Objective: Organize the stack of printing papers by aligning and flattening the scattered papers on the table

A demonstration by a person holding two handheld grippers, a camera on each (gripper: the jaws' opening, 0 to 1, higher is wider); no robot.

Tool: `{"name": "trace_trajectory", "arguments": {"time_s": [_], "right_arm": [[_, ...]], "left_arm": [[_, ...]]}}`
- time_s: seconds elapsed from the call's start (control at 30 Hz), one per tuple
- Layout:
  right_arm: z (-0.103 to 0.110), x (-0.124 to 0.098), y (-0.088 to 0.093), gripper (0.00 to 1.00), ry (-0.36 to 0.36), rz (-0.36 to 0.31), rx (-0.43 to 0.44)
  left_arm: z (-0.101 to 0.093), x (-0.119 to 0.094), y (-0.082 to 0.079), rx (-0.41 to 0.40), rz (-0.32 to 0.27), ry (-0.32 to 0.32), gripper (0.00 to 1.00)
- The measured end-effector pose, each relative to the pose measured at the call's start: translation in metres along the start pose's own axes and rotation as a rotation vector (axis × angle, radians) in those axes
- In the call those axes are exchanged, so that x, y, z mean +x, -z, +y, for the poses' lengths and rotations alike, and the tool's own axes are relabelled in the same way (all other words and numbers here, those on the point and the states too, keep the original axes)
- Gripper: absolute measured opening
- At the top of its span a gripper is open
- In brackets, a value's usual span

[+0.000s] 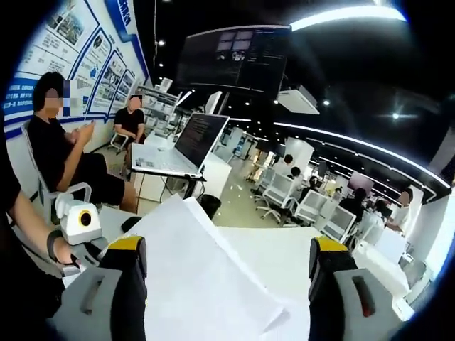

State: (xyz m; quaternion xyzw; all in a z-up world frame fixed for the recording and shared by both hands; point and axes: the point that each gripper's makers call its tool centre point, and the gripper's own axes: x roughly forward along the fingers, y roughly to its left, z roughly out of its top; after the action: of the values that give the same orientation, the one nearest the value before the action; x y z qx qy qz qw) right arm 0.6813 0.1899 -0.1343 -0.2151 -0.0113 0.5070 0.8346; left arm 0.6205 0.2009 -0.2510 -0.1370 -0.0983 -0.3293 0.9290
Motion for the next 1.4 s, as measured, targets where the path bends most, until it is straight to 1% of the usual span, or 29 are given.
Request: {"name": "trace_trajectory", "arguments": {"time_s": [0.23, 0.4, 0.67, 0.9, 1.2, 1.4], "right_arm": [[-0.003, -0.007, -0.002, 0.9, 0.007, -0.014, 0.002], [-0.007, -0.01, 0.002, 0.9, 0.015, 0.004, -0.014], [-0.014, -0.022, 0.0, 0.9, 0.039, -0.005, -0.018], [-0.019, -0.032, 0.006, 0.9, 0.06, 0.009, -0.031], [-0.028, -0.044, 0.011, 0.9, 0.08, 0.006, -0.016], [-0.03, -0.051, 0.018, 0.9, 0.088, 0.008, -0.003]], "left_arm": [[0.0, 0.0, 0.0, 0.002, 0.002, 0.002, 0.07], [-0.001, 0.001, 0.001, 0.01, 0.009, 0.002, 0.07], [0.0, 0.001, 0.001, 0.011, 0.008, 0.001, 0.07], [-0.002, 0.0, 0.001, 0.012, 0.003, 0.008, 0.07], [-0.002, 0.001, 0.001, 0.013, 0.006, 0.013, 0.07], [-0.002, 0.001, 0.001, 0.014, 0.007, 0.014, 0.07]]}}
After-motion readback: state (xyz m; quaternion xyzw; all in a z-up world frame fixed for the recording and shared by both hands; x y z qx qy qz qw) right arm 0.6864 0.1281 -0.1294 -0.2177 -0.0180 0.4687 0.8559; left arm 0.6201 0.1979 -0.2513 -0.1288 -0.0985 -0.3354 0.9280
